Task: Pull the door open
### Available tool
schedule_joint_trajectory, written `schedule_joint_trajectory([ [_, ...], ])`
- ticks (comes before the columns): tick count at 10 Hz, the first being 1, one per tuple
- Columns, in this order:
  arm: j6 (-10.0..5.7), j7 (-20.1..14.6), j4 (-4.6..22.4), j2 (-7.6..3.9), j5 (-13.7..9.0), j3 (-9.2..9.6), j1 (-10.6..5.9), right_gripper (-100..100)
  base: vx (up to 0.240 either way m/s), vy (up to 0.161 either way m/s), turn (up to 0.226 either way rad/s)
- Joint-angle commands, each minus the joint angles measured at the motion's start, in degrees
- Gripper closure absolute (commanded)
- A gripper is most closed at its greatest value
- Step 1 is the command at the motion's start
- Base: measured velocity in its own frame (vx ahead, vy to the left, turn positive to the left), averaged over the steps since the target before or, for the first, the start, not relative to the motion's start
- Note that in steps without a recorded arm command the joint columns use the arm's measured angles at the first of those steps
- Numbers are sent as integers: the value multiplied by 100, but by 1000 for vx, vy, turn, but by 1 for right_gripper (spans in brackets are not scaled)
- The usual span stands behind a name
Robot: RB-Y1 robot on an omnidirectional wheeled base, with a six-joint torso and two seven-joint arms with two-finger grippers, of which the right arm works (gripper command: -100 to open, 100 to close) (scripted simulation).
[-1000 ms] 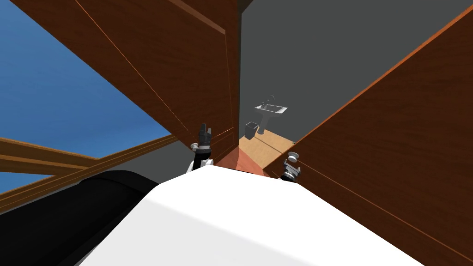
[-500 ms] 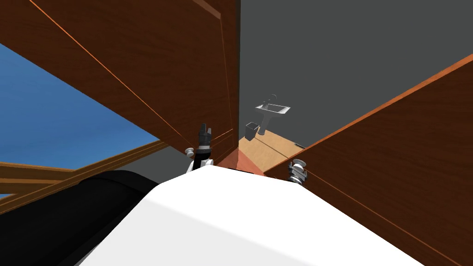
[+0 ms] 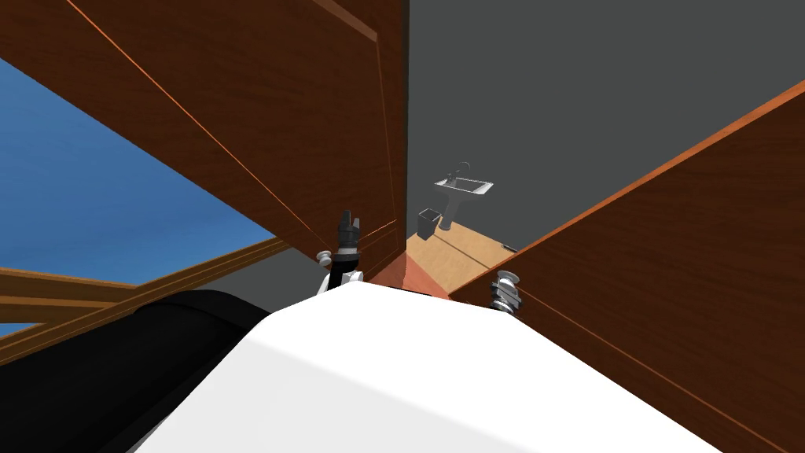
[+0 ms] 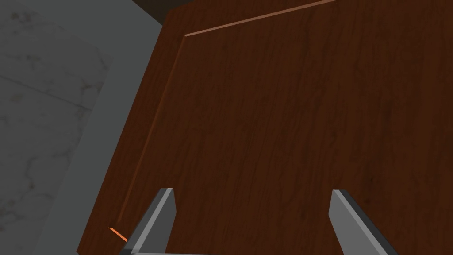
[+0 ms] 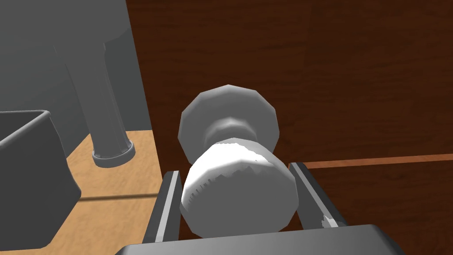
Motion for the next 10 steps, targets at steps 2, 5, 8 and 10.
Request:
schedule_joint_trajectory([
  [2,16,-57,-52,-32,50,90,17,100,-75,0,28],
  [5,43,-158,-147,-90,142,253,47,100,-197,23,55],
  [8,80,-293,-273,-169,265,470,87,100,-209,15,62],
  [10,102,-375,-349,-216,339,602,111,100,-230,17,55],
])
